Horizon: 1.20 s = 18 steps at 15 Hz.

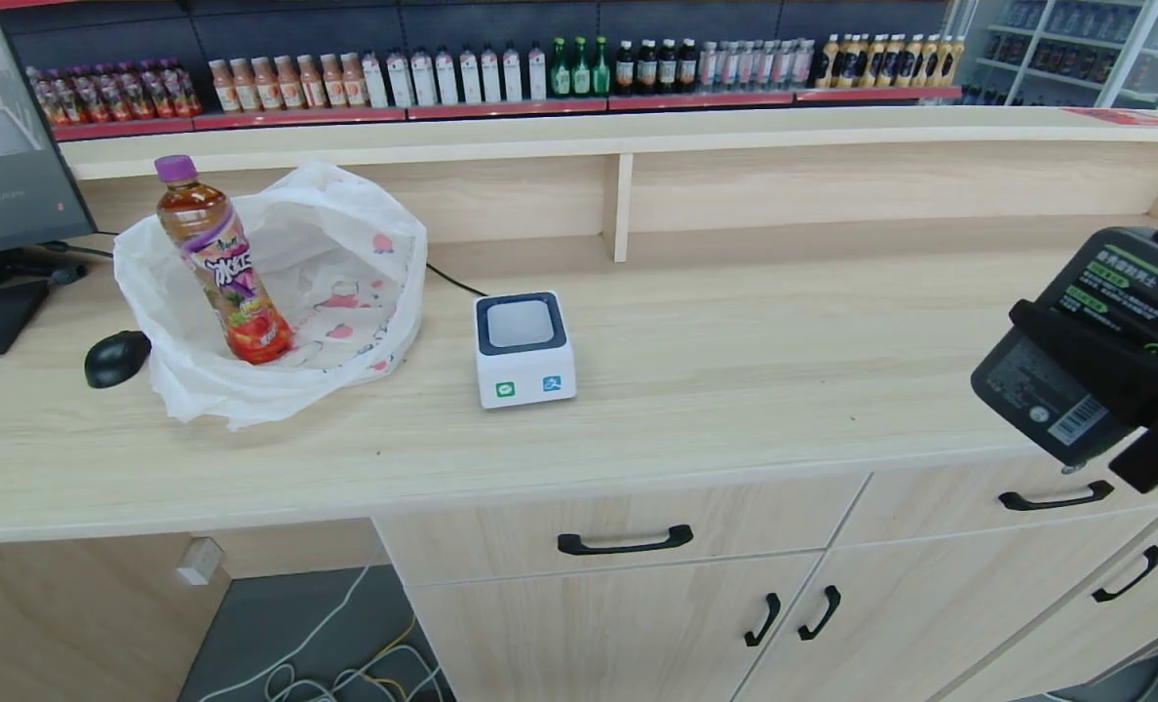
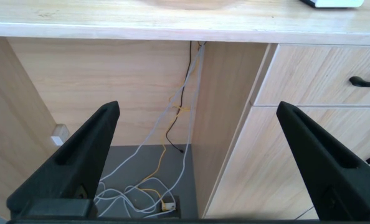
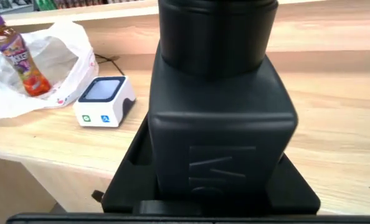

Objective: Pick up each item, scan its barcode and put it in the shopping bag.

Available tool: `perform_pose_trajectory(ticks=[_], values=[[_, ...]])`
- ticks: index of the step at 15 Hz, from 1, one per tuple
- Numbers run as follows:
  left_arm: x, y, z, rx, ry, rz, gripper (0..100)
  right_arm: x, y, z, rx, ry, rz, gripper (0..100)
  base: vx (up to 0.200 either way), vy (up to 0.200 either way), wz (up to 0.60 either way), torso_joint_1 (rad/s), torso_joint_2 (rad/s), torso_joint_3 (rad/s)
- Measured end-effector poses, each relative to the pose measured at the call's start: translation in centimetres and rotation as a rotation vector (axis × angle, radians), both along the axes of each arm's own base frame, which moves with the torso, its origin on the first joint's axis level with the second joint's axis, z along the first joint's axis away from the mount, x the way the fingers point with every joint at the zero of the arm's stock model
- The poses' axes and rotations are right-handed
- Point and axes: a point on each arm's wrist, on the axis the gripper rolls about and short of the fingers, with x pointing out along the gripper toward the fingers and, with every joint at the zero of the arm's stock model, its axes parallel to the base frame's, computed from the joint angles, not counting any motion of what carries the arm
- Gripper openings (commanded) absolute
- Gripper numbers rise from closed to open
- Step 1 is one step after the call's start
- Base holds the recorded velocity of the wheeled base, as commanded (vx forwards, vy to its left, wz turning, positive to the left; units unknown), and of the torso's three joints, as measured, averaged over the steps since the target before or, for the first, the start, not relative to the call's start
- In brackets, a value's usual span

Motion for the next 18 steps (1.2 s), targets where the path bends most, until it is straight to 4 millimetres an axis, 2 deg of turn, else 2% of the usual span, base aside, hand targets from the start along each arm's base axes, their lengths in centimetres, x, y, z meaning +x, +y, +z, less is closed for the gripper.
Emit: perform_pose_trajectory(ticks=[3, 8, 12, 18], values=[[0.0, 0.0, 0.0, 0.0, 0.0, 0.0, 100, 0.1, -1.0, -0.7, 0.0, -0.01, -0.065, 0, 0.0, 0.0, 0.0, 0.0, 0.0, 0.0], [0.0, 0.0, 0.0, 0.0, 0.0, 0.001, 100, 0.0, -1.5, -1.9, -0.013, 0.012, -0.087, 0, 0.0, 0.0, 0.0, 0.0, 0.0, 0.0], [0.0, 0.0, 0.0, -0.003, 0.0, 0.001, 100, 0.2, -1.2, -2.1, -0.026, 0.017, 0.008, 0, 0.0, 0.2, 0.0, -0.004, 0.0, 0.002], [0.0, 0.0, 0.0, -0.005, 0.0, 0.0, 100, 1.4, -1.8, -2.1, 0.01, 0.046, -0.045, 0, 0.0, 0.2, 0.0, 0.004, 0.0, 0.001]])
